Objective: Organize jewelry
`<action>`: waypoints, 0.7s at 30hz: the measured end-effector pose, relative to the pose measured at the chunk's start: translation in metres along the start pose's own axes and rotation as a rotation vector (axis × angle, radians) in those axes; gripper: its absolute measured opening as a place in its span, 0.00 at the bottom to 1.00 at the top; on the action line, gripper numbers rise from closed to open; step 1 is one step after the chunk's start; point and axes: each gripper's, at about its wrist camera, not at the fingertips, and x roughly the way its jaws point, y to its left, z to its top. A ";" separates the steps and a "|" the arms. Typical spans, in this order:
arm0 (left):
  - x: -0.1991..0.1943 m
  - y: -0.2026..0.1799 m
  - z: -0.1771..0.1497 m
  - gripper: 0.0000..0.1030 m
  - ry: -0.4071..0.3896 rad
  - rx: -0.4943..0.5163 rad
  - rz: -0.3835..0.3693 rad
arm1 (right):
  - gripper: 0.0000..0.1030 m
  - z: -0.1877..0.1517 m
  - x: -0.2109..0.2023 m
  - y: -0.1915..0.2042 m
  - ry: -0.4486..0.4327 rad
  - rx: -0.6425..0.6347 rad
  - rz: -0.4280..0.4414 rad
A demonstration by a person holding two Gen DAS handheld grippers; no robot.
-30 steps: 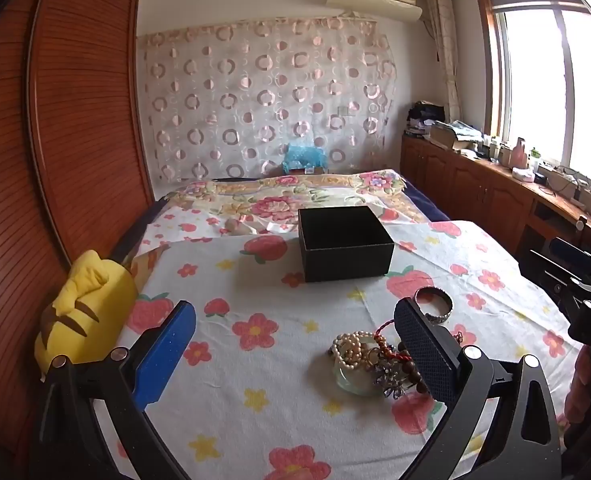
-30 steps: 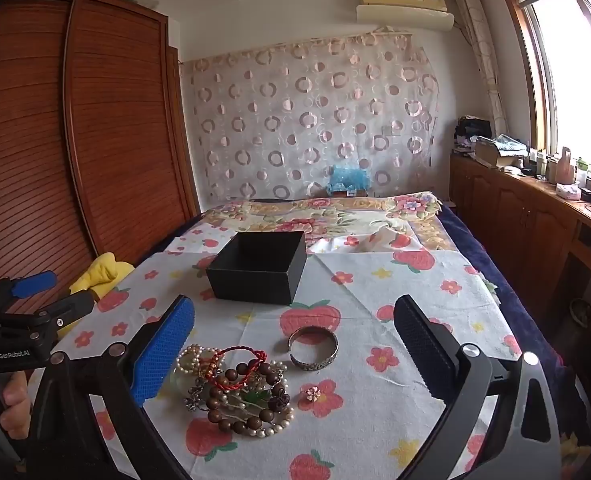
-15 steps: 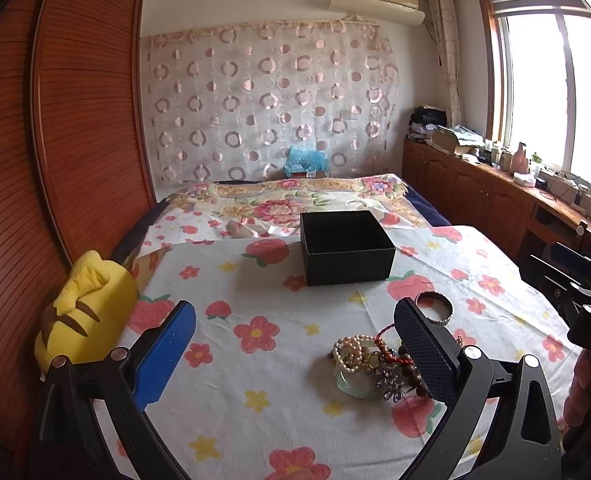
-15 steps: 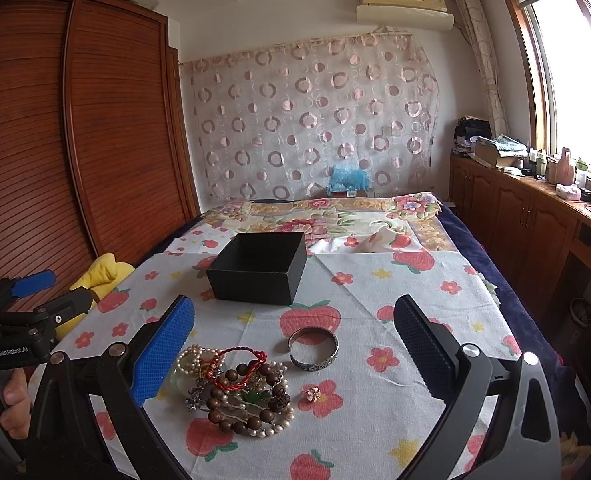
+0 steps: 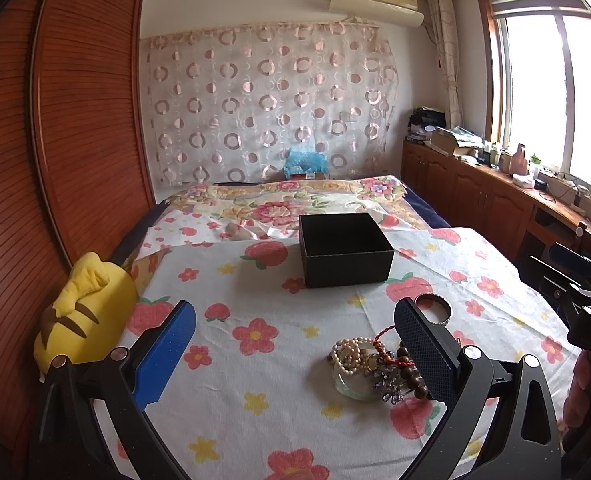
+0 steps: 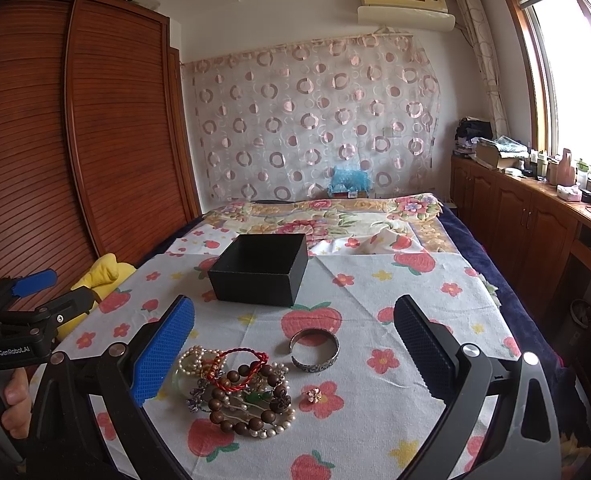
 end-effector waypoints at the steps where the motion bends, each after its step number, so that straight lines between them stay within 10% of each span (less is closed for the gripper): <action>1: 0.000 0.000 0.000 0.94 0.000 0.000 0.000 | 0.98 0.000 0.000 0.000 -0.001 0.000 0.000; 21: 0.002 -0.003 0.003 0.94 -0.005 -0.004 0.002 | 0.98 0.000 -0.002 0.001 -0.003 -0.001 -0.001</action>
